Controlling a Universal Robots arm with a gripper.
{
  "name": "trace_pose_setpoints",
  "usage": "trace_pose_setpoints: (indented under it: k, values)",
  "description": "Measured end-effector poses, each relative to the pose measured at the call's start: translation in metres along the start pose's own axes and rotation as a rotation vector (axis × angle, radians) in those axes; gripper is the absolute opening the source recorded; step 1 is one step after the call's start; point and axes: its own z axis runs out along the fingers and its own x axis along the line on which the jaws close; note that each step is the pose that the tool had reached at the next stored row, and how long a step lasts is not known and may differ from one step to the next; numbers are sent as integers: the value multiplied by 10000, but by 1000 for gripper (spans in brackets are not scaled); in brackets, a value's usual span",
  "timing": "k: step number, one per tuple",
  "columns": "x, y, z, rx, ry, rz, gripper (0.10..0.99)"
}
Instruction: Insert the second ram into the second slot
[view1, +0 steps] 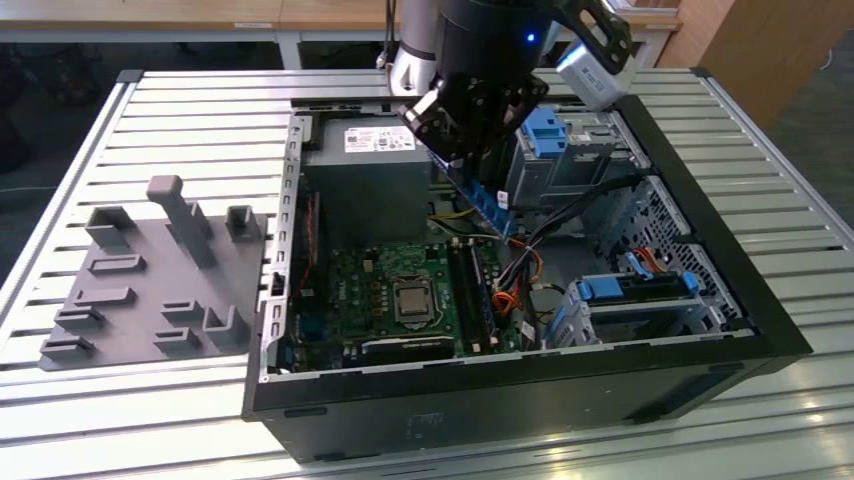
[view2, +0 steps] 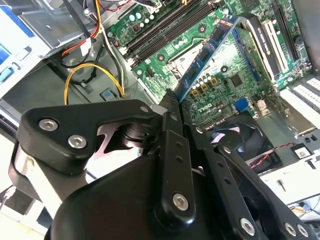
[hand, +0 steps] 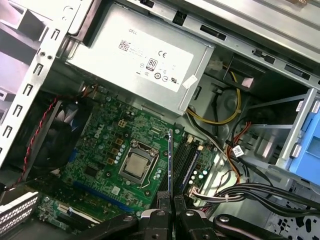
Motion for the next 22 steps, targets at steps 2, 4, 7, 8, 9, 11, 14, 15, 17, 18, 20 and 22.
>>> trace_pose_setpoints:
  k: [2, 4, 7, 8, 9, 11, 14, 15, 17, 18, 20, 22]
  values:
    - [0, 0, 0, -1, -3, 75, 137]
    - [0, 0, 0, 0, -8, 198, 137]
    - [0, 0, 0, -1, -11, 308, 137]
    - [0, 0, 0, 0, -13, 345, 137]
    - [0, 0, 0, 0, -14, 379, 137]
    - [0, 0, 0, -1, -16, 452, 137]
    - [0, 0, 0, 0, -20, 556, 137]
    - [0, 0, 0, -1, -21, 591, 137]
    - [0, 0, 0, -1, -24, 662, 137]
    - [0, 0, 0, -1, -25, 697, 137]
    - [0, 0, 0, 0, -27, 770, 137]
    - [0, 0, 0, -1, -30, 849, 137]
